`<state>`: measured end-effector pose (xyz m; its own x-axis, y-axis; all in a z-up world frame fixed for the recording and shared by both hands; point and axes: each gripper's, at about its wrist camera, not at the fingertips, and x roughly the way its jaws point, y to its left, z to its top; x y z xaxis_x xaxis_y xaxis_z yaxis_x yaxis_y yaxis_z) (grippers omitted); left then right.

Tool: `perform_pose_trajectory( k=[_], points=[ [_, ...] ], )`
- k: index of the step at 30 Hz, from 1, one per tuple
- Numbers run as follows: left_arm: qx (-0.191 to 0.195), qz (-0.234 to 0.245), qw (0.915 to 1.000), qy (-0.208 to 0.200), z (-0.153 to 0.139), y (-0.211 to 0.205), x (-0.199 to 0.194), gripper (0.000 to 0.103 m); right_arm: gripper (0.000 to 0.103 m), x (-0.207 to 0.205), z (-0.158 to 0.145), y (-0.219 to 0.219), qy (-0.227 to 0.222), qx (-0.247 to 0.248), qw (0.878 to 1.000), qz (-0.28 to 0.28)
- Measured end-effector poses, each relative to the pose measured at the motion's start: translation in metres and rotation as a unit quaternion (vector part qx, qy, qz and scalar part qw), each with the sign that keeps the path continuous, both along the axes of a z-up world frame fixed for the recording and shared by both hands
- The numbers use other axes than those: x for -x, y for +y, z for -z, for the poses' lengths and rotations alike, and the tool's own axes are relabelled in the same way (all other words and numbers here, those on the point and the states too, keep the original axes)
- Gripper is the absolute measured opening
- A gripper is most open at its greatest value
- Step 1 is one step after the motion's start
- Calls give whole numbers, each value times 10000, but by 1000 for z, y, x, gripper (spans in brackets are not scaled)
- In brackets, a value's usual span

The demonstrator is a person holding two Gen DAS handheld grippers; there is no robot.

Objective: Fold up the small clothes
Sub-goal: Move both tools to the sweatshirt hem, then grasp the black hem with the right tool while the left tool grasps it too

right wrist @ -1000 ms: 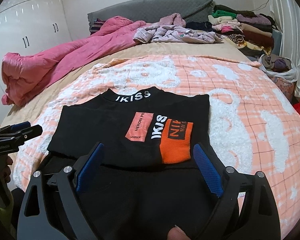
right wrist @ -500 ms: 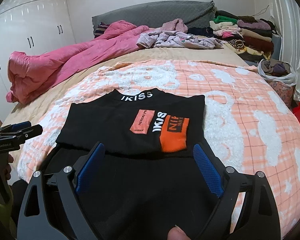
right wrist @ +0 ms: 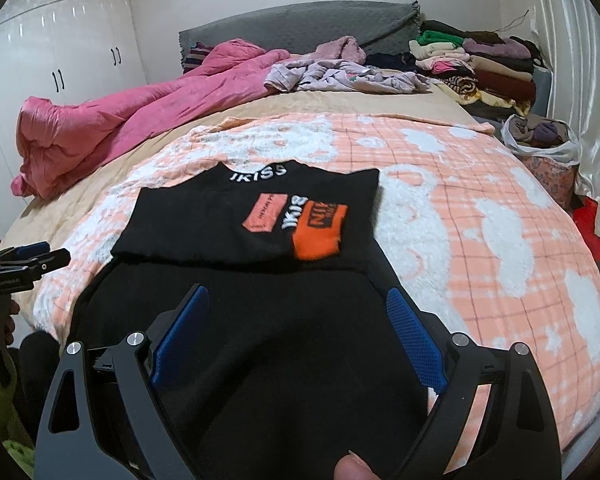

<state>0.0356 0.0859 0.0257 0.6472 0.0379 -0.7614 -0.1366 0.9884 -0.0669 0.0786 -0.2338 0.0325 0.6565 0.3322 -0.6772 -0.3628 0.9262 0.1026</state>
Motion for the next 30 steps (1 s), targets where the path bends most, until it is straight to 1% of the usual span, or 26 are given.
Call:
perform_pose_trajectory(
  k=[4,12,16,21,23,24,25,26,27,28,29,30],
  points=[
    [-77,-10,9999,77,7,1,13,93,90,11,6,-12,79,70,9999,64],
    [-151,-85,9996,243,23,8,37,93,90,34,27,-41,367,210,9987,266],
    [-119,-122,9994,309,29,10,46,93,90,42,36,-54,487,252,9979,336],
    [-96,-48,9996,270,31,2,56,93,90,52,51,-65,672,339,9964,388],
    [-134,-8,9995,284,32,-3,58,93,88,57,58,-68,778,389,9955,373],
    [-146,17,9995,295,33,-5,59,93,85,59,62,-69,828,428,9949,379],
    [-174,43,9993,321,35,-8,61,93,77,62,68,-71,917,482,9938,394],
    [-187,57,9992,351,37,-9,61,93,73,64,74,-72,1017,497,9928,391],
    [-186,67,9991,377,39,-11,62,93,66,65,78,-74,1102,499,9919,385],
    [-190,86,9990,403,40,-13,62,93,62,66,82,-74,1168,510,9911,389],
    [-200,103,9989,419,41,-15,63,93,61,68,89,-75,1264,544,9896,415],
    [-215,119,9988,432,42,-17,63,93,53,69,93,-76,1310,569,9888,433]
  ],
)
